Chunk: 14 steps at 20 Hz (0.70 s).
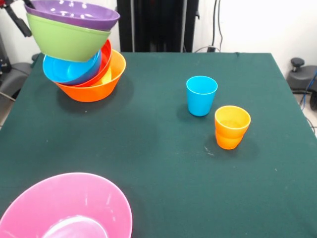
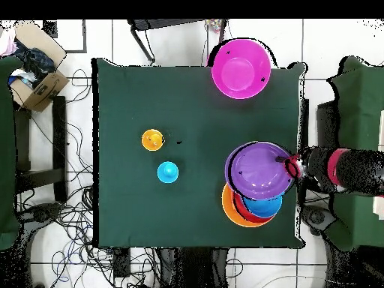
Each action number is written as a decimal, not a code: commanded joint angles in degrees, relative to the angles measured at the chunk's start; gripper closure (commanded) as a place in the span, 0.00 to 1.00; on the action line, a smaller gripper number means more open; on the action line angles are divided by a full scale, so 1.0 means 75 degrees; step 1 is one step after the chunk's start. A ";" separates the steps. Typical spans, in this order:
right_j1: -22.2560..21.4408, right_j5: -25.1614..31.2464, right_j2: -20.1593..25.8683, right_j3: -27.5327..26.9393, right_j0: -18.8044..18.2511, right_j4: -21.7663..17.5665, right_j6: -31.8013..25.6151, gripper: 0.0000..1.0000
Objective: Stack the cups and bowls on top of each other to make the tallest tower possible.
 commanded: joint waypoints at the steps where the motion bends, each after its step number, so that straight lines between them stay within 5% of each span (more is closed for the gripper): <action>1: -0.0011 0.1096 0.0260 -0.0663 0.0327 0.0146 -0.2289 1.00; 14: 0.0176 0.0601 0.0196 -0.0270 0.0073 -0.0536 -0.2494 1.00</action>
